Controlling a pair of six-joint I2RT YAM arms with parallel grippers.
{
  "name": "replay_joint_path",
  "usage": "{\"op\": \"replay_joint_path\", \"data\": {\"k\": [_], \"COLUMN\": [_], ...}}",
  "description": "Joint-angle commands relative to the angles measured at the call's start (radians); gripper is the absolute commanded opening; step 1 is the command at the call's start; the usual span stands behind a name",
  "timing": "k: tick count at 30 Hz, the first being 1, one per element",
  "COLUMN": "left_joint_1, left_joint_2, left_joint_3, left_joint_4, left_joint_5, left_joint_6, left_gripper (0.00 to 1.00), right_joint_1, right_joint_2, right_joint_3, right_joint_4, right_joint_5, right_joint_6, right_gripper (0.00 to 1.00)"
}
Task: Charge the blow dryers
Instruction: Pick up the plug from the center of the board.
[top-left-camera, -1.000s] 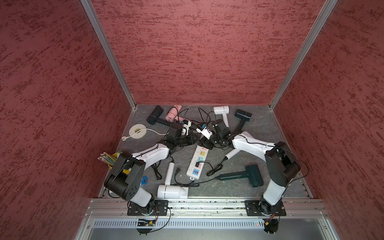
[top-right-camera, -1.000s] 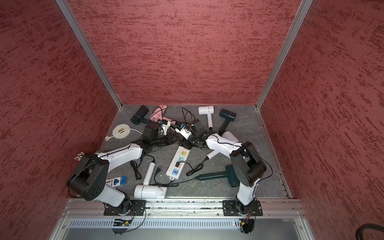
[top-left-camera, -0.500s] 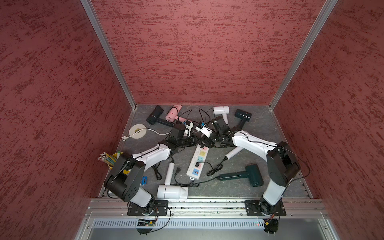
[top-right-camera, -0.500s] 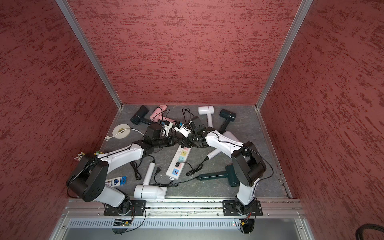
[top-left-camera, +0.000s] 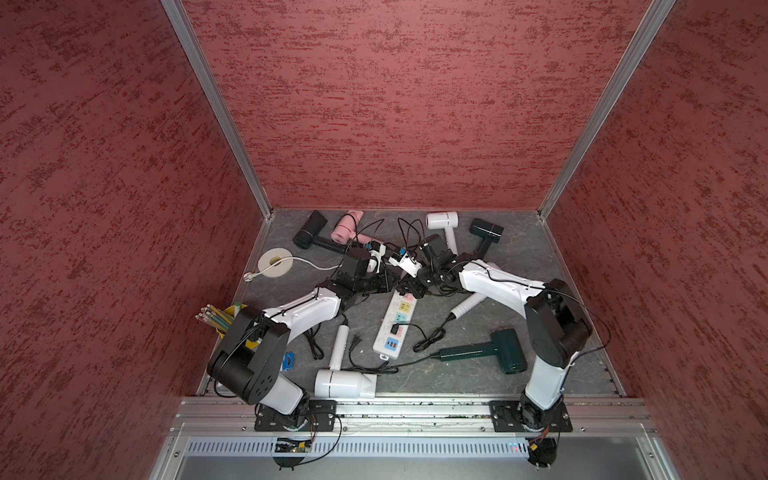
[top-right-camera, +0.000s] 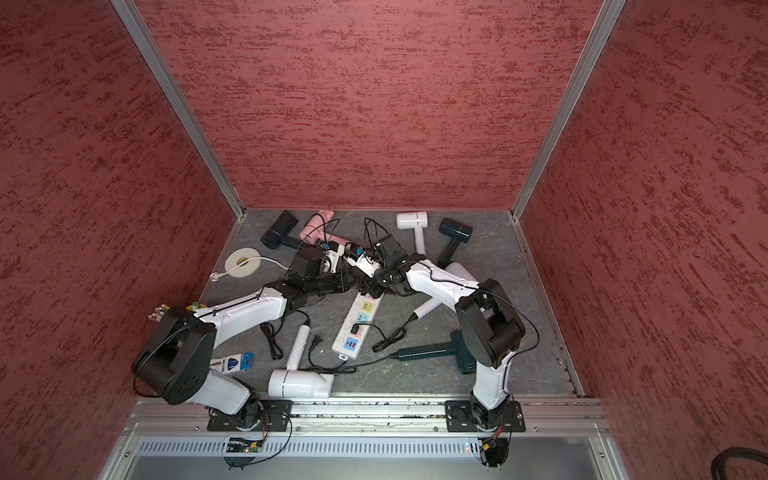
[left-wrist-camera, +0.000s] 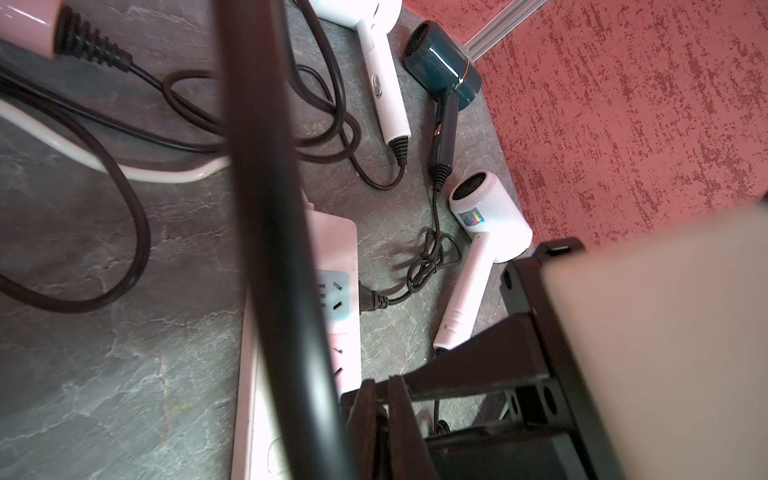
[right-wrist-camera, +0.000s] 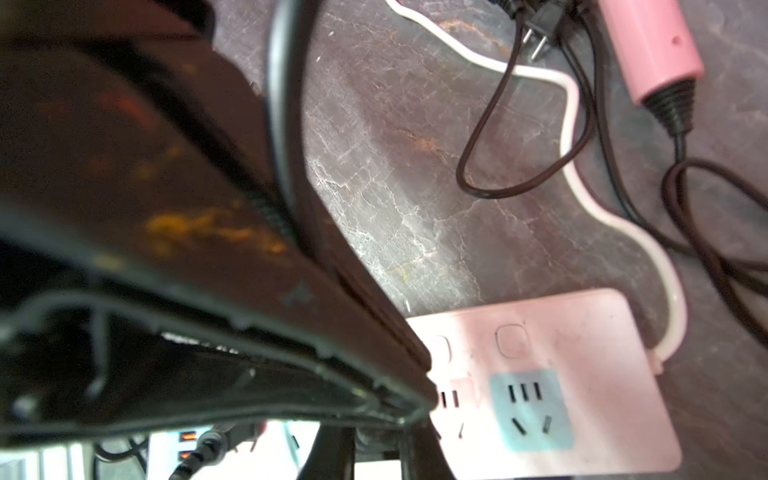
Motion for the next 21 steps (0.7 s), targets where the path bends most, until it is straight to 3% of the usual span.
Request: {"op": "replay_joint_path", "data": {"k": [1,2,5,7,11,17,21], "left_joint_1": [-0.003,-0.002,0.012,0.028,0.059,0.074,0.090], "left_joint_2": [-0.029,-0.033,-0.047,-0.056,-0.078,-0.115,-0.135], "left_joint_3": [0.017,0.013,-0.007,-0.023,-0.059,-0.091,-0.115], "left_joint_4": [0.008,0.011,0.032,0.050,0.084,0.083,0.093], "left_joint_5": [0.008,0.004,0.006,0.010,0.009,-0.048,-0.072], "left_joint_6": [0.011,0.007,-0.012,-0.031,-0.068,-0.081,-0.092], "left_gripper": [0.07,0.21,0.47,0.57,0.69,0.75,0.76], "right_joint_1": [0.004,0.003,-0.006,-0.016,-0.032,-0.058,-0.098], "right_joint_2": [0.013,0.011,-0.005,-0.024,-0.073,-0.126,-0.122], "right_joint_3": [0.031,0.024,-0.022,-0.078,-0.204,-0.382,-0.413], "right_joint_4": [0.005,0.015,0.092,0.186,0.424,0.760,0.838], "right_joint_5": [-0.018,-0.014,0.003,0.012,0.055,0.178,0.125], "right_joint_6": [-0.001,0.004,0.027,0.052,0.100,0.103,0.079], "right_gripper": [0.00,0.00,0.00,0.00,0.00,0.00,0.00]}}
